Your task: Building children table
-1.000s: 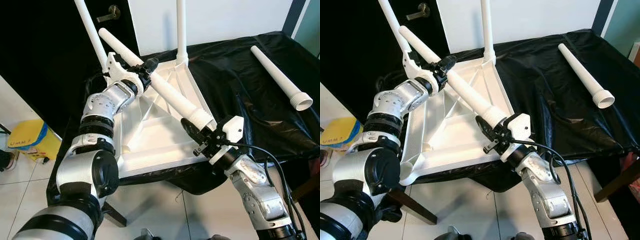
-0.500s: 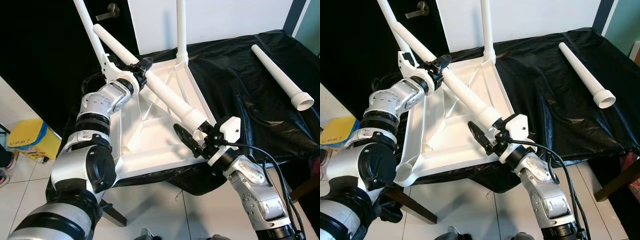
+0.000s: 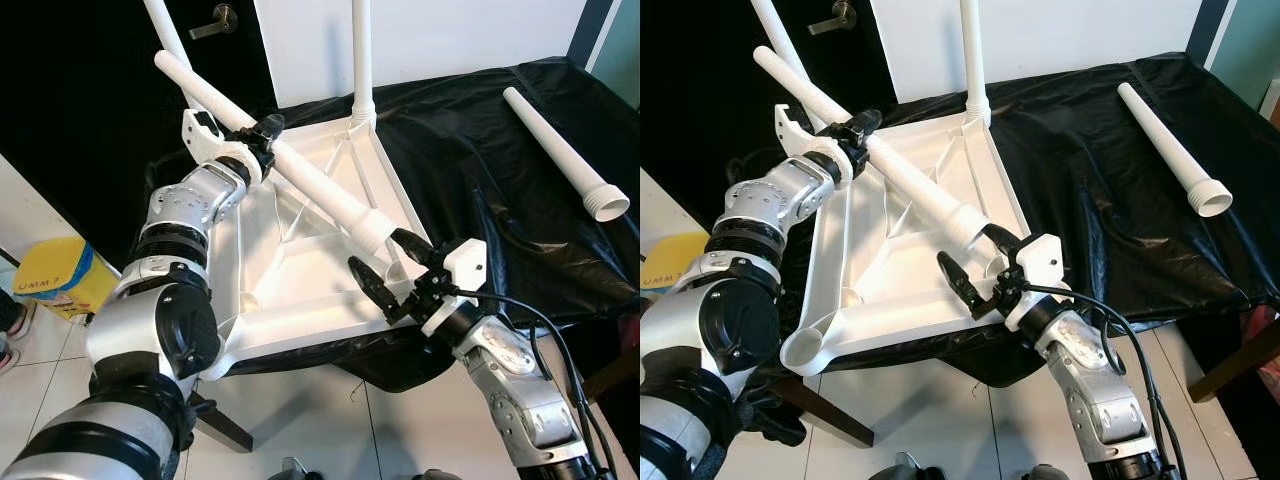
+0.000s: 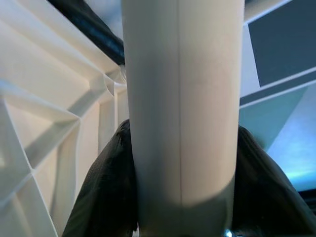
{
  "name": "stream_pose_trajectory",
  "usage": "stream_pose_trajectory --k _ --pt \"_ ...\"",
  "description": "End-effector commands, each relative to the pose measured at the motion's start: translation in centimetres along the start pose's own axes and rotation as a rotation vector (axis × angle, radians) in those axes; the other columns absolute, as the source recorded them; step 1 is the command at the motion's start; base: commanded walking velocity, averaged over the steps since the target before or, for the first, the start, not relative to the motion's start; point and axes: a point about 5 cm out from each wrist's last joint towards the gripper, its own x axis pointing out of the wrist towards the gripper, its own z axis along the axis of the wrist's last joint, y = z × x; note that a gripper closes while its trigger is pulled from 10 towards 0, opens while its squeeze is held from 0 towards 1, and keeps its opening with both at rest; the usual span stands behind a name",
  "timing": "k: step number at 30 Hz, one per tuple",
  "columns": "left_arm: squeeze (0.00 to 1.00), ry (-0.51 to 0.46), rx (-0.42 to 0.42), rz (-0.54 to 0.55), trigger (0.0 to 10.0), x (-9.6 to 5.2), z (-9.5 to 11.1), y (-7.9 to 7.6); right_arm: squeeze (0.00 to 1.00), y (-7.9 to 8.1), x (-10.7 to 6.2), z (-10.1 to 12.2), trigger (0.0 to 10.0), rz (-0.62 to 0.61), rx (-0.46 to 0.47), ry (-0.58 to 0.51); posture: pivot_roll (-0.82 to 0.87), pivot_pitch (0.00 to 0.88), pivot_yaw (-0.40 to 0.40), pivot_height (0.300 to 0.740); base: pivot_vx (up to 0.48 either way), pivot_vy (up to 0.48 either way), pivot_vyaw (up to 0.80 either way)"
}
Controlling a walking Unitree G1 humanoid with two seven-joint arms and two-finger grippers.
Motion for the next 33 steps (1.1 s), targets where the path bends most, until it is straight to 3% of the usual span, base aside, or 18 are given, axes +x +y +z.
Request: stream_pose_trajectory --k 1,3,5,8,9,11,20,22,24,28,30,33 --pt "0.00 -0.026 0.015 -0.072 10.0 0.0 0.8 -0.7 0.00 0.0 -0.1 0.2 10.0 -0.004 -0.004 -0.010 -0.20 0.032 0.122 0.740 0.000 0.000 0.00" --pt "0.00 -0.046 0.068 -0.095 10.0 -0.1 1.2 -1.0 0.00 -0.4 -0.4 0.0 10.0 -0.012 -0.012 0.012 -0.20 0.035 0.121 0.740 0.000 0.000 0.00" --pt "0.00 -0.046 0.068 -0.095 10.0 -0.1 1.2 -1.0 0.00 -0.4 -0.4 0.0 10.0 -0.012 -0.012 0.012 -0.20 0.035 0.121 0.740 0.000 0.000 0.00" --pt "0.00 -0.075 0.253 -0.184 10.0 0.0 1.0 -2.5 0.00 -1.2 -0.3 0.2 10.0 -0.047 -0.037 0.024 -0.20 0.040 0.112 0.740 0.000 0.000 0.00" --pt "0.00 -0.075 0.253 -0.184 10.0 0.0 1.0 -2.5 0.00 -1.2 -0.3 0.2 10.0 -0.047 -0.037 0.024 -0.20 0.040 0.112 0.740 0.000 0.000 0.00" --pt "0.00 -0.096 0.334 -0.229 10.0 -0.1 0.7 -3.4 0.00 -1.3 -0.1 0.4 10.0 -0.058 -0.046 0.019 -0.19 0.040 0.110 0.740 0.000 0.000 0.00" --pt "0.00 -0.141 0.476 -0.298 10.0 -0.2 -0.2 -5.0 0.00 -1.0 0.6 0.7 10.0 -0.069 -0.026 0.017 -0.19 0.039 0.103 0.740 0.000 0.000 0.00" --pt "0.00 -0.147 0.509 -0.315 10.0 -0.3 -0.6 -5.4 0.00 -0.9 0.8 0.7 10.0 -0.066 -0.023 0.021 -0.19 0.038 0.101 0.740 0.000 0.000 0.00" --pt "0.00 -0.157 0.604 -0.354 10.0 -0.5 -1.7 -6.3 0.00 -0.7 1.4 0.7 10.0 -0.069 -0.028 0.039 -0.18 0.034 0.096 0.740 0.000 0.000 0.00" --pt "0.00 -0.162 0.635 -0.368 10.0 -0.6 -2.1 -6.6 0.00 -0.7 1.7 0.6 10.0 -0.072 -0.030 0.046 -0.18 0.034 0.096 0.740 0.000 0.000 0.00" --pt "0.00 -0.147 0.718 -0.420 10.0 -0.8 -4.0 -7.6 0.00 -0.7 2.4 0.5 10.0 -0.085 -0.059 0.072 -0.18 0.032 0.094 0.740 0.000 0.000 0.00" --pt "0.00 -0.137 0.743 -0.444 10.0 -0.9 -4.8 -8.0 0.00 -0.7 2.8 0.4 10.0 -0.091 -0.075 0.082 -0.18 0.029 0.093 0.740 0.000 0.000 0.00"
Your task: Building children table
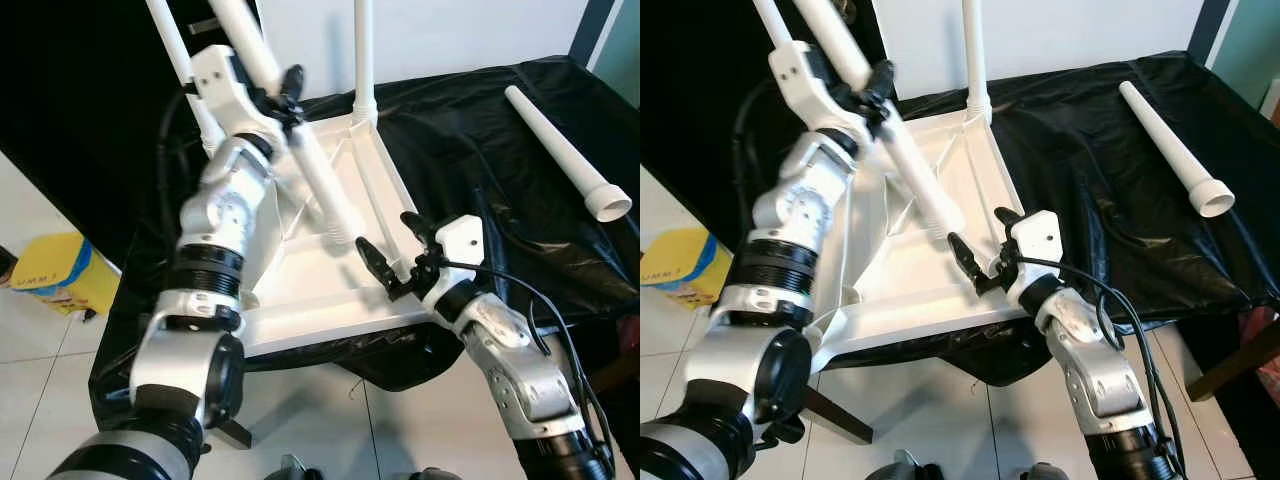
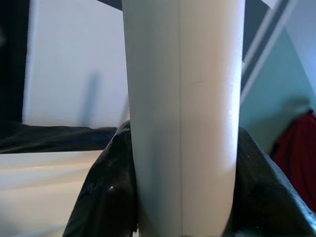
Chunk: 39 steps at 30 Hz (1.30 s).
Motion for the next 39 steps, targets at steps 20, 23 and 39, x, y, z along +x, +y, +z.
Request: stream_pose_trajectory --k 20,23,39 --pt "0.00 -0.064 0.134 -0.384 10.0 -1.0 -0.6 -8.1 0.00 -0.2 3.3 0.2 10.0 -0.035 -0.194 0.063 -0.17 0.003 0.091 0.740 0.000 0.000 0.00" --pt "0.00 -0.075 0.136 -0.409 10.0 -1.3 -0.7 -9.1 0.00 -0.3 4.1 0.3 10.0 -0.052 -0.204 0.064 -0.17 0.000 0.093 0.740 0.000 0.000 0.00" --pt "0.00 -0.083 0.140 -0.457 10.0 -2.2 -1.1 -11.1 0.00 -0.4 5.6 0.2 10.0 -0.084 -0.195 0.078 -0.16 0.000 0.090 0.740 0.000 0.000 0.00"
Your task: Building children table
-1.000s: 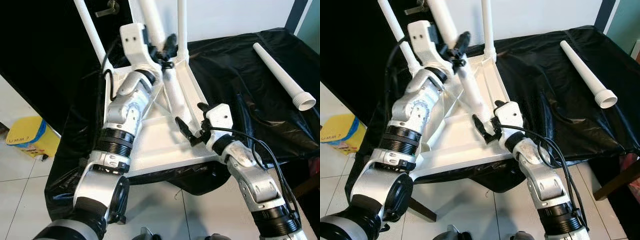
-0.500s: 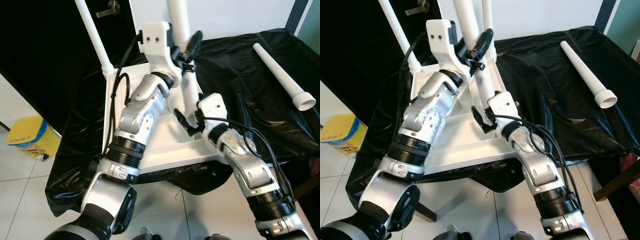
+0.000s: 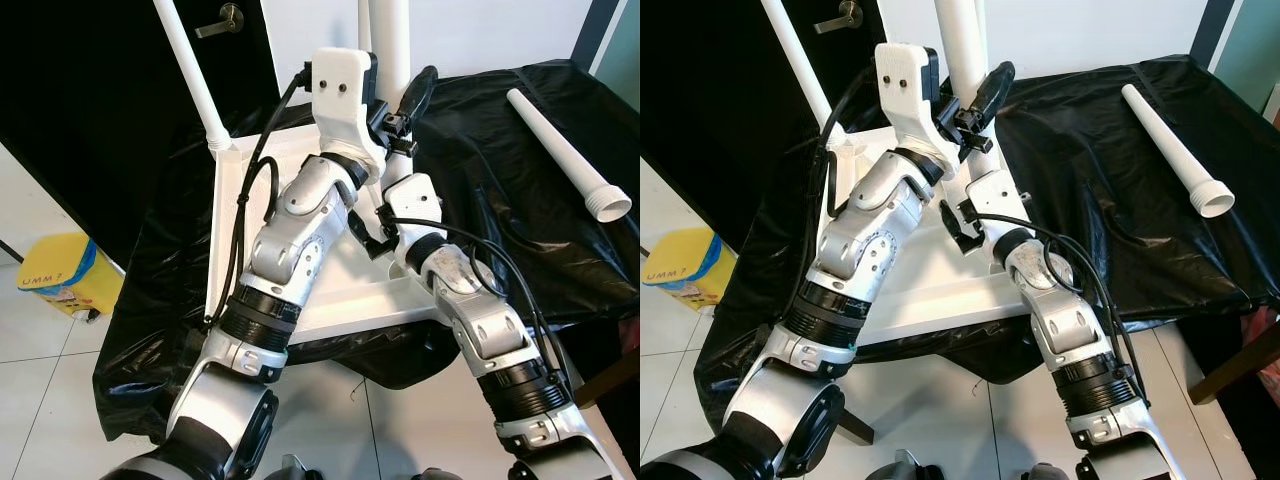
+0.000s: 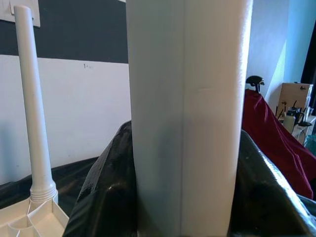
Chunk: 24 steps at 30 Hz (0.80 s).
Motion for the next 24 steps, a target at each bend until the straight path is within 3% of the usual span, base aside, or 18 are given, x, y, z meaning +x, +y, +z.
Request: stream_pose_trajectory --k 1,2,3,5,6,7,8,9,22,23,24 --pt "0.00 -0.026 0.008 -0.127 10.0 0.08 0.61 -1.29 0.00 0.30 0.37 -0.03 10.0 0.010 0.009 0.008 -0.16 0.000 0.092 0.740 0.000 0.000 0.00" --pt "0.00 -0.026 0.008 -0.127 10.0 0.08 0.61 -1.29 0.00 0.30 0.37 -0.03 10.0 0.010 0.009 0.008 -0.16 0.000 0.092 0.740 0.000 0.000 0.00" --pt "0.00 -0.027 0.007 -0.130 10.0 0.06 0.60 -1.39 0.00 0.31 0.37 -0.05 6.5 0.010 0.012 0.008 -0.17 0.000 0.093 0.740 0.000 0.000 0.00" --pt "0.00 -0.027 0.007 -0.130 10.0 0.06 0.60 -1.39 0.00 0.31 0.37 -0.05 6.5 0.010 0.012 0.008 -0.17 0.000 0.093 0.740 0.000 0.000 0.00" --pt "0.00 -0.028 0.006 -0.133 10.0 0.07 0.58 -1.52 0.00 0.30 0.35 -0.05 2.3 0.008 0.015 0.005 -0.17 0.000 0.093 0.740 0.000 0.000 0.00" --pt "0.00 -0.028 0.006 -0.133 10.0 0.07 0.58 -1.52 0.00 0.30 0.35 -0.05 2.3 0.008 0.015 0.005 -0.17 0.000 0.093 0.740 0.000 0.000 0.00" --pt "0.00 -0.028 0.006 -0.136 10.0 0.08 0.57 -1.63 0.00 0.28 0.32 -0.06 0.7 0.004 0.024 0.003 -0.17 0.000 0.092 0.740 0.000 0.000 0.00" --pt "0.00 -0.029 0.007 -0.138 10.0 0.09 0.57 -1.69 0.00 0.24 0.28 -0.11 0.1 -0.001 0.032 0.004 -0.17 0.000 0.092 0.740 0.000 0.000 0.00" --pt "0.00 -0.019 0.018 -0.148 10.0 -0.01 0.40 -1.81 0.00 0.18 -0.04 -0.56 0.0 -0.025 0.083 0.020 -0.16 0.000 0.093 0.740 0.000 0.000 0.00" --pt "0.67 -0.018 0.013 -0.148 10.0 -0.01 0.40 -1.82 0.00 0.09 -0.05 -0.63 0.0 -0.039 0.088 0.025 -0.16 0.000 0.096 0.740 0.000 0.000 0.00" --pt "0.67 -0.018 0.013 -0.148 10.0 -0.01 0.40 -1.82 0.00 0.09 -0.05 -0.63 0.0 -0.039 0.088 0.025 -0.16 0.000 0.096 0.740 0.000 0.000 0.00"
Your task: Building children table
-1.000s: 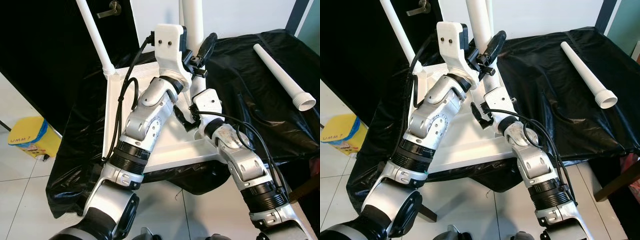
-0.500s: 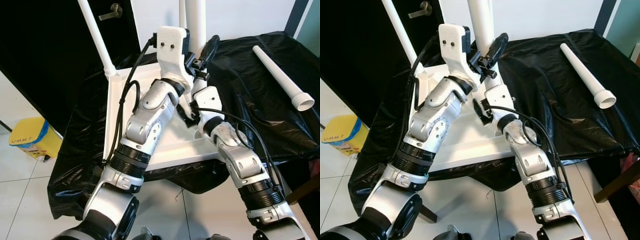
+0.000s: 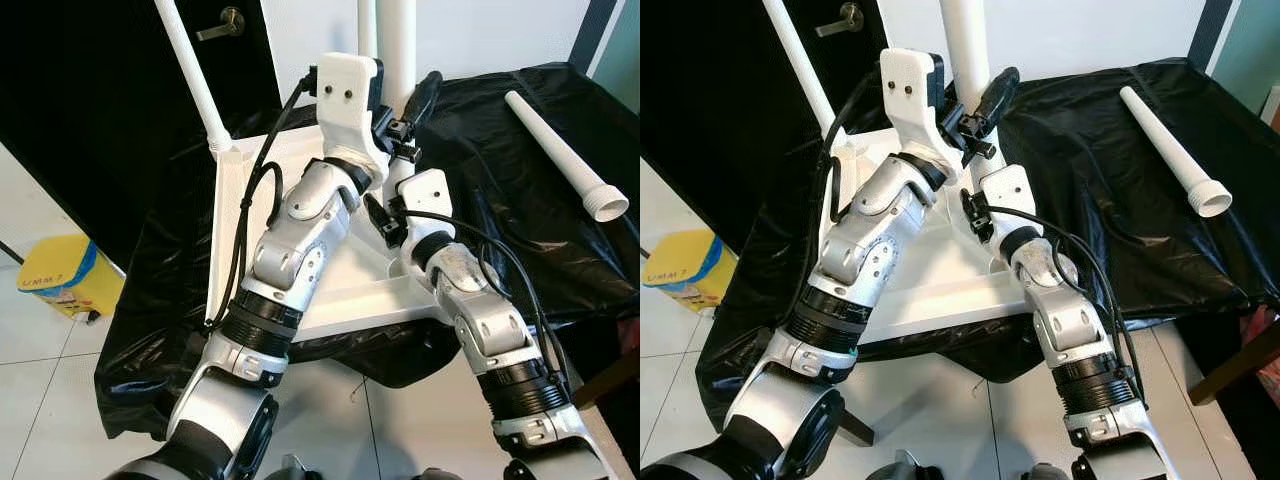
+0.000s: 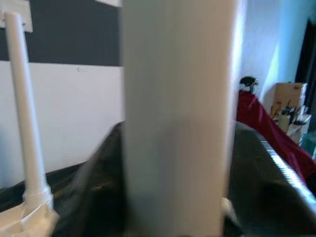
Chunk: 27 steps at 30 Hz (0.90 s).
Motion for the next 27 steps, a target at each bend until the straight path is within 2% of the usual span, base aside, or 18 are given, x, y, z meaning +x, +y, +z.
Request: stream_pose_trajectory --k 1,2,3,6,7,8,9,13,16,20,27 --pt "1.00 -0.004 -0.009 -0.124 10.0 -0.1 0.2 -0.9 0.00 0.2 0.0 -0.3 6.2 -0.011 0.019 0.021 -0.16 0.000 0.097 0.740 0.000 0.000 0.00" --pt "1.00 -0.004 -0.009 -0.124 10.0 -0.1 0.2 -0.9 0.00 0.2 0.0 -0.3 6.2 -0.011 0.019 0.021 -0.16 0.000 0.097 0.740 0.000 0.000 0.00" --pt "1.00 -0.005 -0.018 -0.128 10.0 -0.1 0.2 -0.9 0.00 0.1 0.1 -0.4 10.0 -0.032 0.034 0.025 -0.16 0.000 0.097 0.740 0.000 0.000 0.00" --pt "1.00 -0.005 -0.018 -0.129 10.0 -0.2 0.2 -0.9 0.00 0.0 0.1 -0.4 10.0 -0.049 0.049 0.030 -0.16 0.000 0.095 0.740 0.000 0.000 0.00" --pt "0.91 -0.004 -0.003 -0.131 10.0 -0.2 0.3 -0.9 0.00 0.0 0.1 -0.5 10.0 -0.065 0.069 0.038 -0.16 0.000 0.095 0.740 0.000 0.000 0.00" --pt "0.91 -0.004 -0.003 -0.131 10.0 -0.2 0.3 -0.9 0.00 0.0 0.1 -0.5 10.0 -0.065 0.069 0.038 -0.16 0.000 0.095 0.740 0.000 0.000 0.00" --pt "0.00 -0.003 0.010 -0.131 10.0 -0.2 0.3 -0.9 0.00 -0.1 0.1 -0.6 10.0 -0.075 0.082 0.044 -0.16 0.000 0.095 0.740 0.000 0.000 0.00" --pt "0.00 0.008 0.029 -0.087 10.0 -0.2 0.2 -0.3 0.00 -1.2 0.0 -0.9 10.0 -0.187 0.150 0.054 -0.15 0.000 0.095 0.740 0.000 0.000 0.00" --pt "0.00 0.013 0.043 -0.075 10.0 -0.2 0.1 -0.1 0.00 -1.7 0.0 -0.9 10.0 -0.222 0.158 0.048 -0.16 0.000 0.095 0.740 0.000 0.000 0.00" --pt "0.00 0.026 0.055 -0.068 10.0 -0.8 -0.2 0.3 0.00 -3.1 -0.3 -1.2 10.0 -0.316 0.219 0.054 -0.15 0.000 0.092 0.740 0.000 0.000 0.00" --pt "0.00 0.042 0.062 -0.057 10.0 -1.4 -0.6 0.6 0.00 -3.5 -0.5 -1.5 10.0 -0.339 0.227 0.059 -0.15 0.000 0.091 0.740 0.000 0.000 0.00"
